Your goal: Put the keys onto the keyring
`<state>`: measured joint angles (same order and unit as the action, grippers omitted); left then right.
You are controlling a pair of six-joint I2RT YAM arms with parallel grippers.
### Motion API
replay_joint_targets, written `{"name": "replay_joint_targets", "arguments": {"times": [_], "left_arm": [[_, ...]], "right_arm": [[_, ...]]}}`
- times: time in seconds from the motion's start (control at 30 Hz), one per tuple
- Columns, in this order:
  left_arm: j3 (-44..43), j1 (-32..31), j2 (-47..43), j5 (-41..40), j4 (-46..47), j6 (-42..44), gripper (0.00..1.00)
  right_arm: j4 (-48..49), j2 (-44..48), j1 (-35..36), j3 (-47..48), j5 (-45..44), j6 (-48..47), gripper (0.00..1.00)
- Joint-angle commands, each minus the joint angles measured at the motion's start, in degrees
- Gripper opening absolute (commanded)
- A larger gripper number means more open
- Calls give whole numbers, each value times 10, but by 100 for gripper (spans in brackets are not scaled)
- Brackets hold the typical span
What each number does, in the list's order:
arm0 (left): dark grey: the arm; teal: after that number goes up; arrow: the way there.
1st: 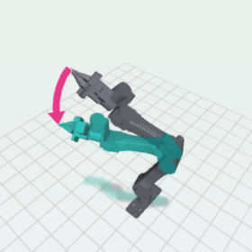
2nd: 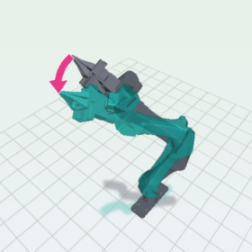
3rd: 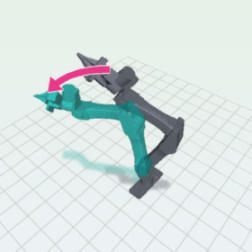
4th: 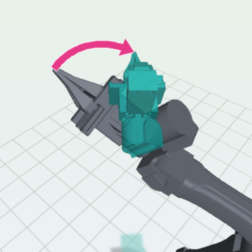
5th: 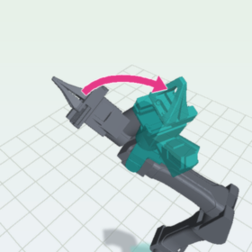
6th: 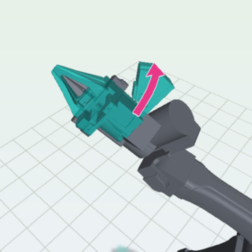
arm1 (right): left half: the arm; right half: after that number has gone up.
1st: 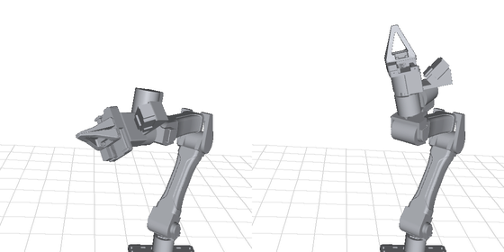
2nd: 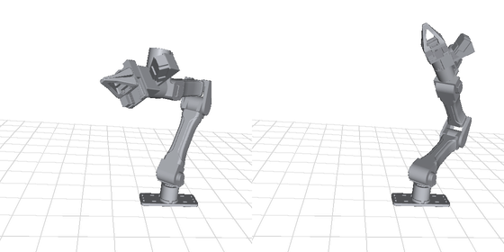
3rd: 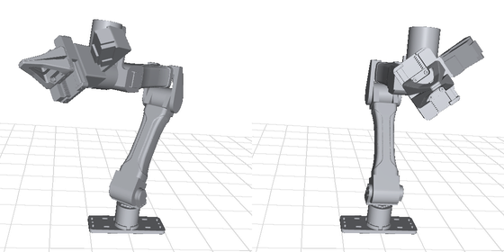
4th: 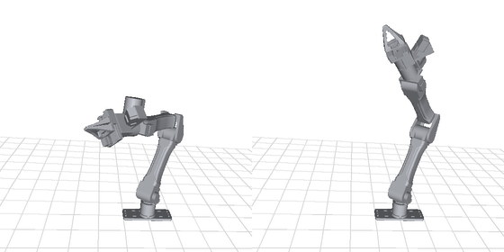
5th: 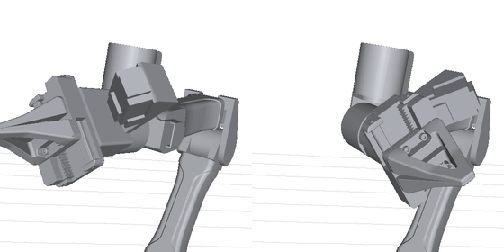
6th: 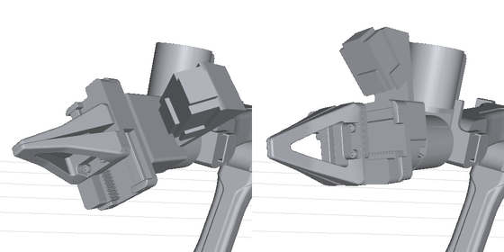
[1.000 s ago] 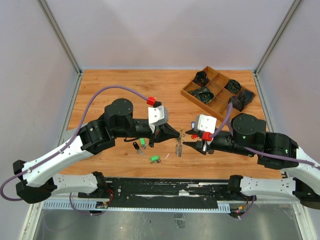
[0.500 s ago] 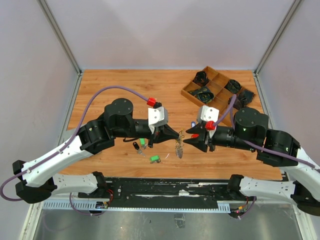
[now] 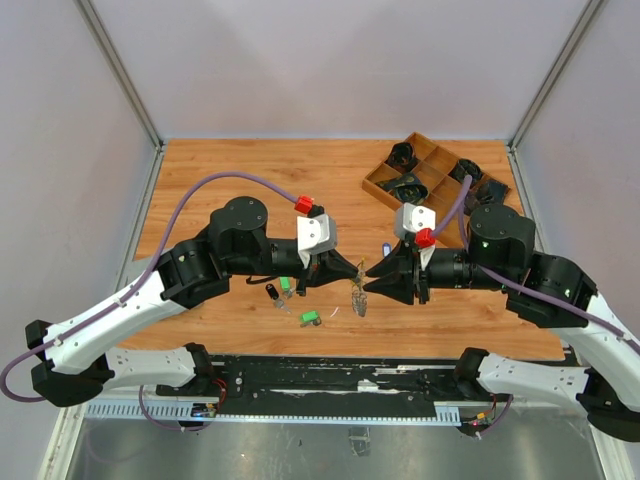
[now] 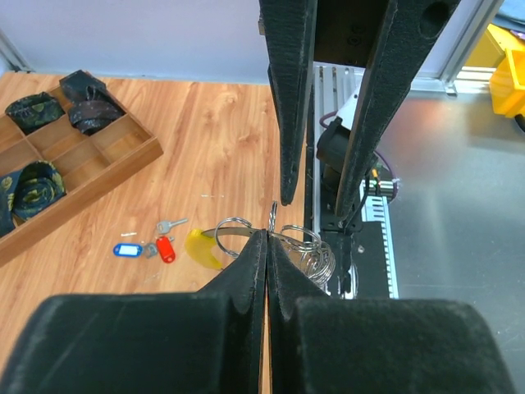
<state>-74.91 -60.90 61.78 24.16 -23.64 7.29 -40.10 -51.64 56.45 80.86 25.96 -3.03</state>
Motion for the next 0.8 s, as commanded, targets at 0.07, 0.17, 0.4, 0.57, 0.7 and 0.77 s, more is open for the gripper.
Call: {"name": "replay_joint_targets", "arguments": {"times": [0.07,0.17,0.4,0.57,0.7,0.77], "left_arm": [[-21,-4,1,13,7,5,1],[-22,-4,1,18,7,7,0],[-24,-4,3,25,2,12,1],[-24,-4,5,27,1,13,1],[-24,-4,5,26,0,15,0],[-25,-4,4,24,0,15,1]], "right_arm": [[16,-3,-13,4,12,3,26],[15,-4,-14,1,7,1,25],[14,-7,-13,-3,-2,-6,18],[11,-8,-14,-5,-6,-9,12],[8,-11,-13,-5,-6,-15,3],[5,-13,-13,-4,-6,-19,1]]}}
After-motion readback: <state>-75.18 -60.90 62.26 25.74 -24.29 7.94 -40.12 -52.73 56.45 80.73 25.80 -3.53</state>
